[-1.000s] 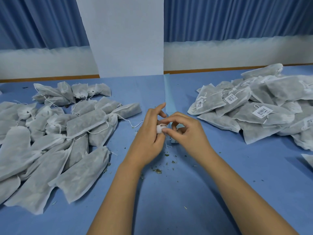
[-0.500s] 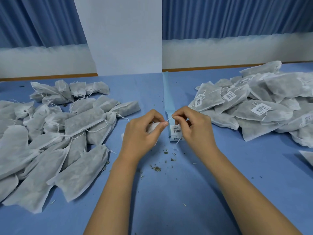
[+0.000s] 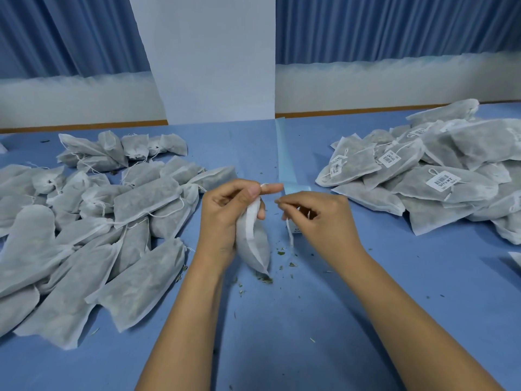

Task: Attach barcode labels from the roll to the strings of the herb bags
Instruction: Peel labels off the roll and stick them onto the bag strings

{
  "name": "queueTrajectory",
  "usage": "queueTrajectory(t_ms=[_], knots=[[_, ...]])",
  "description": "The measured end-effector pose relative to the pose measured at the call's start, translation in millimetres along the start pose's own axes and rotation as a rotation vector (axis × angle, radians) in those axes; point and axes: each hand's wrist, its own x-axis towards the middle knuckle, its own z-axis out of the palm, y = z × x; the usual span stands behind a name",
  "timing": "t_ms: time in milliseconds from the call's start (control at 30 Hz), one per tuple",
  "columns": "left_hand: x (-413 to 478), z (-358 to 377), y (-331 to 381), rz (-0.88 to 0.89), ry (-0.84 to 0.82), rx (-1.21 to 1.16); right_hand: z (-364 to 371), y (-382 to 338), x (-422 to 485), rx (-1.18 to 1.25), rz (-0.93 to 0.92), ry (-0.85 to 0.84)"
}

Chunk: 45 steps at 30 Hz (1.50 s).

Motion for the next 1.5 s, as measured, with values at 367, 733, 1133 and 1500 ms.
queueTrajectory(t_ms=[367, 733, 1133, 1500], knots=[[2, -13, -12, 0.091, -0.147, 0.768, -19, -3, 6, -0.293, -0.279, -0.080], [-2, 7, -7, -0.009, -0.117, 0.491, -15, 6, 5, 0.022, -0.009, 0.024], [-3, 8, -5, 0.026, 0.118, 0.415, -3, -9, 2, 0.468, 0.419, -0.122], [-3, 13, -8, -0.050, 0.052, 0.339, 2, -6, -3, -0.214, -0.151, 0.148]])
